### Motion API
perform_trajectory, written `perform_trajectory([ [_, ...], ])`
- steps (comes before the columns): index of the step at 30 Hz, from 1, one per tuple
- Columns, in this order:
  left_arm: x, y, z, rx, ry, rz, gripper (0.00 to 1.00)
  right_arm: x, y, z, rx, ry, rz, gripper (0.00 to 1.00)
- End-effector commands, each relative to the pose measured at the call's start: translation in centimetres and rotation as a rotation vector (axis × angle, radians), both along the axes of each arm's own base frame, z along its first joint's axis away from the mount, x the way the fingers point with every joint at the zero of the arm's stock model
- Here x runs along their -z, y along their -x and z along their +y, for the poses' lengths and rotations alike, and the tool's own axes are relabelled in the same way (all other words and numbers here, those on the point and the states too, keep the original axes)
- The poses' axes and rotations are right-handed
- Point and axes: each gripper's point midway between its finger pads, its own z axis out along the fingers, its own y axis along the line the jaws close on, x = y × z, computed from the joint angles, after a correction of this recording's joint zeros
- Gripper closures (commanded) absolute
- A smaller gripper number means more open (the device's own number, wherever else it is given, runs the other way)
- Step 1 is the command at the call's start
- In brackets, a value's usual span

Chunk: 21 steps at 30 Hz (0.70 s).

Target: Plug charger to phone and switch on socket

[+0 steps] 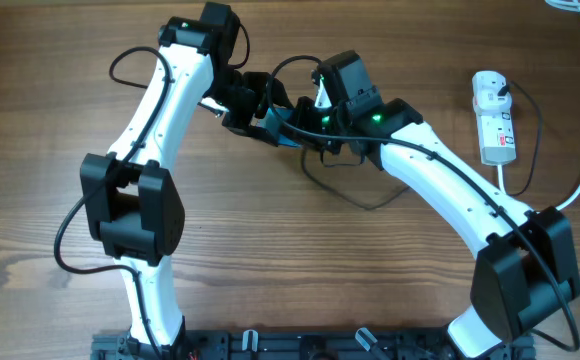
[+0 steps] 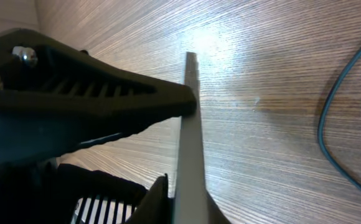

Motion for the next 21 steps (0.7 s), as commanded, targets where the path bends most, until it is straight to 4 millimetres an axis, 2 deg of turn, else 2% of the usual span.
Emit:
perform_trajectory([
  [1,-2.6,-0.2,-0.3,-0.003,0.026,-0.061,0.96,0.0,-0.3,0.6,-0.008,-0.005,-0.017,0.96],
  [9,-2.6,-0.2,-0.3,-0.003,0.025,-0.061,0.96,-0.8,-0.7,1.2,-0.021,-0.041,-0.044,0.96],
  [13,-2.5,-0.2,-0.3,0.022,0.023,-0.083,0.95,-0.7,-1.4,0.2,-0.004,-0.039,-0.047,0.96],
  [15,-2.6,-0.7,-0.4,0.114,0.041,-0.181,0.89,-1.2,-2.0,-0.6,-0.028,-0.064,-0.061,0.96],
  [17,-2.7,-1.1,-0.5,0.202,0.055,-0.272,0.76,-2.2,-2.6,-1.9,-0.043,-0.099,-0.080,0.96],
  [19,-2.9,-1.5,-0.8,0.305,0.079,-0.376,0.60,-4.2,-3.5,-4.2,-0.022,-0.129,-0.120,0.96],
  [21,-4.0,-2.0,-1.9,0.409,0.170,-0.503,0.55,-7.4,-4.1,-7.7,0.041,-0.132,-0.185,0.96],
])
